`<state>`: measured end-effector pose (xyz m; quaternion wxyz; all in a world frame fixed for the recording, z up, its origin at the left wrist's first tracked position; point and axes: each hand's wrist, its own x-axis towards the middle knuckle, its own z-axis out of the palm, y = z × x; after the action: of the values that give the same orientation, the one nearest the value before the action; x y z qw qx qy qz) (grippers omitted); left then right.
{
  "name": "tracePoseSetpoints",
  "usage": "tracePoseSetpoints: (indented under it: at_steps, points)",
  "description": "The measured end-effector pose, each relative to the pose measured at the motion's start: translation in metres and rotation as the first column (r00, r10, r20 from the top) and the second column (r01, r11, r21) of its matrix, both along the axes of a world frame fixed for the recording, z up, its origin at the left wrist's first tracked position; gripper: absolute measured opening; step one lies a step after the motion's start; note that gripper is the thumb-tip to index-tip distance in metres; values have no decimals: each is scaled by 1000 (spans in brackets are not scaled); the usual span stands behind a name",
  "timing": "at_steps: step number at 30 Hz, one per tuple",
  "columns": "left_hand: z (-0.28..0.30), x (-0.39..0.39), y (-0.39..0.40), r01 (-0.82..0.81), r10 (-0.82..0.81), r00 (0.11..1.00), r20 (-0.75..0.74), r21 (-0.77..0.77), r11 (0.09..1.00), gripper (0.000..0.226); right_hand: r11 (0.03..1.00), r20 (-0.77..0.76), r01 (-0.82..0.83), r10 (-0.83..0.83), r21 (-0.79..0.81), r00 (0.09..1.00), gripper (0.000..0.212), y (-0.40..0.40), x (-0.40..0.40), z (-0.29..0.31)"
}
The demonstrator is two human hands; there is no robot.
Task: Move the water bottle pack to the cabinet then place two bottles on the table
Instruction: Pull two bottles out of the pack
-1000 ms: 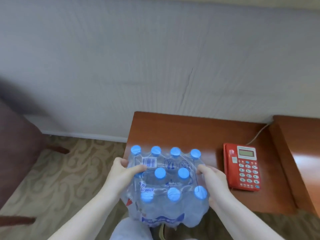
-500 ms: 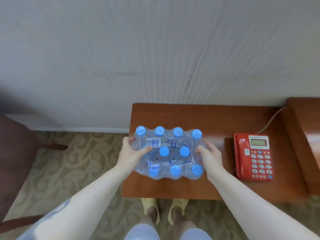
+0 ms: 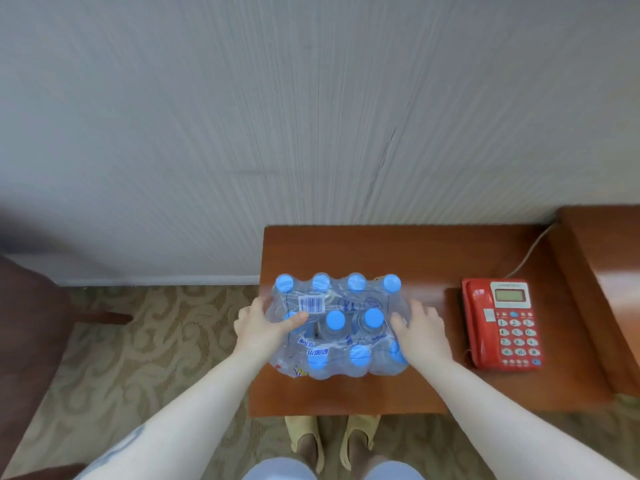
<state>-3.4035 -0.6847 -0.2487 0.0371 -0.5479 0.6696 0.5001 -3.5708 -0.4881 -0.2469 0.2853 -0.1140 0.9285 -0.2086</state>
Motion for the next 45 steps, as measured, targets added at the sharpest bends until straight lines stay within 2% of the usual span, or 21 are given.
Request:
tracePoseSetpoints:
  at_steps: [1, 2, 4, 5, 8, 11, 14, 18, 20, 23, 27, 32, 34, 40, 43, 45]
  points:
    - [6, -1, 5, 41, -34, 999, 40, -182, 982, 91, 998, -159, -51, 55, 27, 986, 49, 1, 4, 7]
    - [12, -4, 11, 105, -99, 994, 34, -369, 923, 82, 993, -277, -113, 114, 19, 954, 45, 0, 8, 14]
    - [20, -11, 24, 258, -316, 949, 16, -617, 744, 58, 964, -364, -265, 253, 19, 896, 35, -3, 19, 24]
    - [22, -16, 30, 327, -409, 912, 33, -659, 677, 49, 945, -343, -325, 316, 34, 884, 32, -4, 22, 26]
    - [24, -35, 45, 513, -557, 818, 142, -617, 597, 37, 920, -231, -387, 390, 58, 892, 31, -6, 23, 28]
    - [17, -47, 50, 670, -632, 716, 297, -545, 504, 35, 851, -249, -505, 525, 142, 814, 34, -12, 19, 28]
    - [13, -54, 46, 782, -683, 591, 430, -514, 353, 37, 742, -199, -622, 668, 250, 717, 44, -22, 15, 27]
    - [13, -63, 38, 891, -716, 379, 587, -439, 112, 39, 623, -118, -684, 766, 379, 633, 51, -36, 9, 26]
    - [11, -65, 36, 919, -719, 305, 624, -392, 50, 44, 598, -109, -701, 785, 389, 609, 48, -38, 5, 24]
    - [10, -65, 34, 927, -762, 319, 564, -352, 127, 43, 568, -92, -733, 810, 375, 580, 41, -39, 0, 22]
    - [14, -62, 33, 908, -791, 388, 474, -345, 239, 35, 522, -69, -775, 842, 356, 535, 46, -41, -4, 25]
    - [40, -60, 22, 753, -695, 640, 328, -446, 484, 31, 657, -255, -702, 754, 275, 605, 45, -47, -12, 47]
    - [52, -55, 19, 689, -663, 697, 274, -512, 513, 34, 691, -307, -682, 720, 238, 622, 43, -45, -11, 55]
    - [62, -29, 31, 597, -655, 741, 148, -592, 542, 33, 737, -355, -669, 654, 98, 668, 30, -27, 9, 61]
    - [74, -27, 32, 526, -637, 768, 70, -635, 565, 33, 802, -367, -596, 544, -35, 754, 29, -27, 12, 75]
    - [90, -25, 31, 438, -607, 794, -25, -669, 601, 34, 832, -371, -515, 420, -207, 828, 29, -28, 16, 89]
